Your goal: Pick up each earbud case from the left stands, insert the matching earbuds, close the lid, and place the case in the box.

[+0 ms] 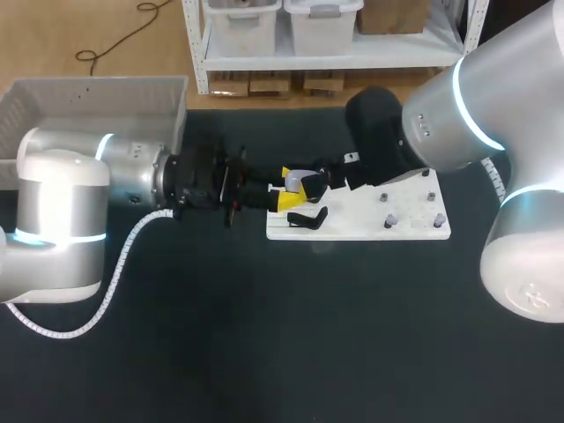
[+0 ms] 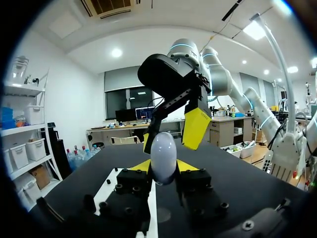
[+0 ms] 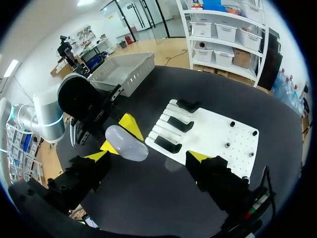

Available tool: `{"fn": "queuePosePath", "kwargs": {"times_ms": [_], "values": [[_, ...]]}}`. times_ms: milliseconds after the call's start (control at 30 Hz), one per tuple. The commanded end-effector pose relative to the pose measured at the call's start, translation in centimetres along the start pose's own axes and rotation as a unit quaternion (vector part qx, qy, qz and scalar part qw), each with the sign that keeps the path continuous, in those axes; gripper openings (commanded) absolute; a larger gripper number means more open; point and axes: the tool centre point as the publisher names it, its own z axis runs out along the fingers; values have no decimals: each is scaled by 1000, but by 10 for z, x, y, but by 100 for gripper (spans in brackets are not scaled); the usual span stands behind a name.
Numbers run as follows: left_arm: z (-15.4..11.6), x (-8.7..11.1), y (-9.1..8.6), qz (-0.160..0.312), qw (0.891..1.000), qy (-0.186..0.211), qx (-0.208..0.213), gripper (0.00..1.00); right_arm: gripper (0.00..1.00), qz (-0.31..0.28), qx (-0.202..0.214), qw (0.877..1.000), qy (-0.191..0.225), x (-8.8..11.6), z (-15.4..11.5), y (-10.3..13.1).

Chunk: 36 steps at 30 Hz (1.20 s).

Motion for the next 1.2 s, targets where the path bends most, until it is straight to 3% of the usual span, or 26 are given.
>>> {"fn": "queuePosePath", "kwargs": {"times_ms": [33,667,900,1033,1200], "values": [[0,1,-2,1,1000,-1,-3,0,100,2,5,1000,-2,-1,1,-1],[0,1,-2,1,1000,-1,-3,0,100,1,28,1000,-4,-13,0,-4],[0,1,-2,1,1000,-1,-3,0,100,-12,36,999,-35,-26,-21,-5],[-2,-5,-4,24,1000,-6,-4,0,100,-38,54,997,-44,-30,-38,-7],[-5,-8,-5,34,999,-9,-8,0,100,-43,75,995,-41,-29,-57,-22]]}}
